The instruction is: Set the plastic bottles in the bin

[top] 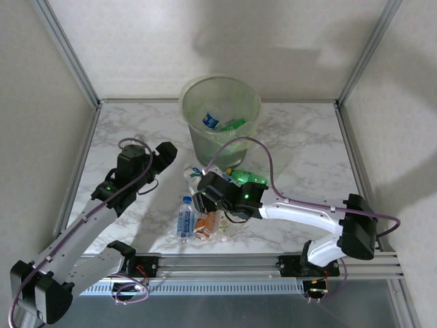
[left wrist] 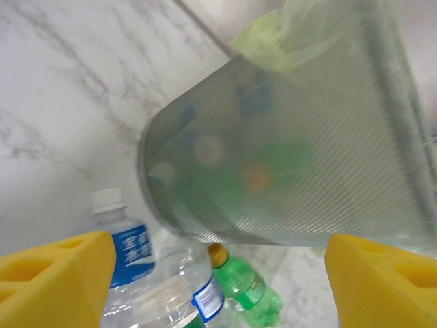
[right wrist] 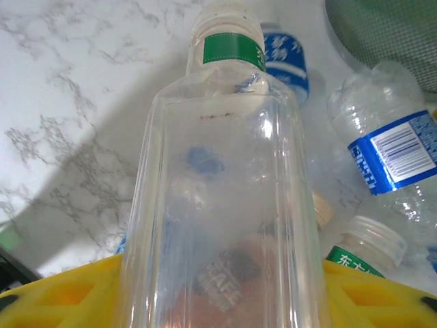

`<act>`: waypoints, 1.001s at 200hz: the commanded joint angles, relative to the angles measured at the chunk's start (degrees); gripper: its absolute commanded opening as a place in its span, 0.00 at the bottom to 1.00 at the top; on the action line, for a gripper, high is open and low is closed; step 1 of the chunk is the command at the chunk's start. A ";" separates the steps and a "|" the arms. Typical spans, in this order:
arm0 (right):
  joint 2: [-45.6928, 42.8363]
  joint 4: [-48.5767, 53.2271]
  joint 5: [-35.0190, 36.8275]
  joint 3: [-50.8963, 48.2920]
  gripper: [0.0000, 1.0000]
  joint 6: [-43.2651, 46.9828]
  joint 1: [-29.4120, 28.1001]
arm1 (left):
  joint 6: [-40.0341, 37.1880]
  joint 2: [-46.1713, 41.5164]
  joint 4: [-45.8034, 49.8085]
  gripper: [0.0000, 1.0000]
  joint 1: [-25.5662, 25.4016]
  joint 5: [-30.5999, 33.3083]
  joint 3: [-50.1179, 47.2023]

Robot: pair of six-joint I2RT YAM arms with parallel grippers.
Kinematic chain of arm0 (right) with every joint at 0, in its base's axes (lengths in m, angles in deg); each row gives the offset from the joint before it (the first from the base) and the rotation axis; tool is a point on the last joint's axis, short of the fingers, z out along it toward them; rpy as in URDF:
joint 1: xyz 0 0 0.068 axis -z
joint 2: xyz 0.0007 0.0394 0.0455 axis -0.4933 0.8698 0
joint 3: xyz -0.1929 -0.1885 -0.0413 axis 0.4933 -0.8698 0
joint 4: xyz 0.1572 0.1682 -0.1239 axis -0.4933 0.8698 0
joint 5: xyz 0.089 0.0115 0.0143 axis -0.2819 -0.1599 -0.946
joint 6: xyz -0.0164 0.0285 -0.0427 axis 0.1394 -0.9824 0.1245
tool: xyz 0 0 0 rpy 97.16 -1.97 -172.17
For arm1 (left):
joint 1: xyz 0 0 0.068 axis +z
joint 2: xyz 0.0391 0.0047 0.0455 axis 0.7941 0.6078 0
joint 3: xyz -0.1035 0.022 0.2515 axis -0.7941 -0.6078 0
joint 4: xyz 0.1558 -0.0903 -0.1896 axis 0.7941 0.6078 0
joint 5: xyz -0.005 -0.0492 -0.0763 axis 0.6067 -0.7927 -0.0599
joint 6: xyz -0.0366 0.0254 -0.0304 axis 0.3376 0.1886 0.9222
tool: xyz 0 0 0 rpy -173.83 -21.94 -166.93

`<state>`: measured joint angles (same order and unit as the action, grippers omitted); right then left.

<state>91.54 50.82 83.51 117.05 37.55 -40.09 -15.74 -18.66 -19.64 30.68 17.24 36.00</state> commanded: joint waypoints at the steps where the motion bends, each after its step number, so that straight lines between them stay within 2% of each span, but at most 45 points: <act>1: -2.88 1.44 2.54 2.40 0.54 0.67 -0.88 | -0.54 -0.41 3.62 0.81 0.79 1.45 3.12; 55: -8.10 4.20 5.53 8.07 0.54 3.24 -0.91 | -1.54 -2.08 6.23 0.85 1.60 3.82 4.13; 111: -10.52 6.46 10.18 17.43 0.52 8.41 0.42 | -0.28 -1.60 3.97 0.84 1.76 2.09 -0.70; 171: -7.52 6.79 10.54 31.37 0.53 19.15 10.45 | 0.42 -1.07 2.21 0.81 1.73 0.00 -3.50; 200: -4.27 7.13 6.05 35.98 0.53 21.75 16.85 | 0.83 -1.65 1.74 0.81 1.72 -0.29 -5.58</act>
<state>84.33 57.07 92.16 149.62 54.72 -27.26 -15.58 -19.40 -16.78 31.84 17.79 32.09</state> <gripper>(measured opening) 0.572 0.808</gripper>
